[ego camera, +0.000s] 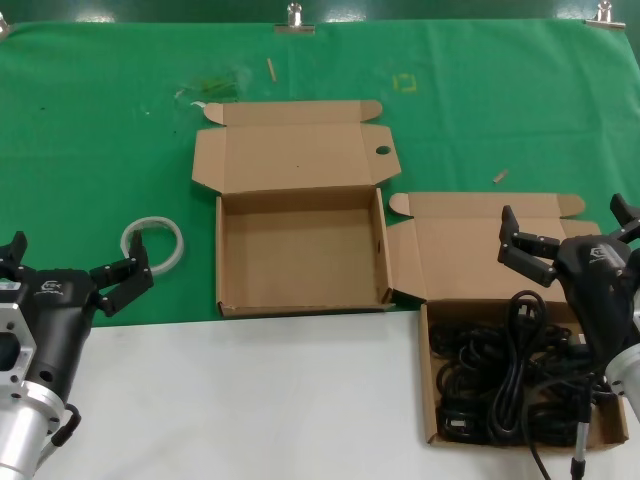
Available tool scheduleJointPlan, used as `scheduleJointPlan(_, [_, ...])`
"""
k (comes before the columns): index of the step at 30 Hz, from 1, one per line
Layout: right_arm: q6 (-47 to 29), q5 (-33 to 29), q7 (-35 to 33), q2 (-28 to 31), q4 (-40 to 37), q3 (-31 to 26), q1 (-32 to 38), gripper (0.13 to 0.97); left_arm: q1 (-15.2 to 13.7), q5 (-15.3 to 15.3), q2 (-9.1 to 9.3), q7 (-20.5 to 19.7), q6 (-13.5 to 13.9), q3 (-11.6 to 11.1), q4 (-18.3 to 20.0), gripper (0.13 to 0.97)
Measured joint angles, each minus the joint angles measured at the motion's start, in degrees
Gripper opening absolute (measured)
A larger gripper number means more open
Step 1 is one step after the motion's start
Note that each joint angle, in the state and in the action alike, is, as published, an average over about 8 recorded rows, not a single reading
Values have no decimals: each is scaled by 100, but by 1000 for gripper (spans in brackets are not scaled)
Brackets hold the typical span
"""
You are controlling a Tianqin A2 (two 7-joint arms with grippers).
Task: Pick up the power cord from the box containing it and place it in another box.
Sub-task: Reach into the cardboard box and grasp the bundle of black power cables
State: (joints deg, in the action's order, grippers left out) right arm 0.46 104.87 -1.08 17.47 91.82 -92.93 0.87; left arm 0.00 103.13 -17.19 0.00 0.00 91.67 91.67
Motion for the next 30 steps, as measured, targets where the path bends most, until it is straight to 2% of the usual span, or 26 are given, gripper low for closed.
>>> scheduleJointPlan(4, [416,360,-210,264,121,-508,117,966,0,0,0,0,0,0,0,961])
scheduleJointPlan(10, [1210,1357,-830,729,245,-1653,594,966,0,0,0,0,0,0,0,947])
scheduleJointPlan(15, [1497,2015,-974,806,73,-2175,899,966,0,-1,0,0,0,0,0,903])
scheduleJointPlan(18, [1648,2321,-960,803,-58,-2295,928,966,0,-1,0,0,0,0,0,885])
scheduleJointPlan(23, [2050,2660,-973,760,-76,-2267,665,966,0,-1,0,0,0,0,0,800])
scheduleJointPlan(27, [2331,2676,-907,578,2,-2057,247,966,0,-1,0,0,0,0,0,748])
scheduleJointPlan(30, [2411,2525,-794,348,5,-1859,-36,966,0,-1,0,0,0,0,0,672])
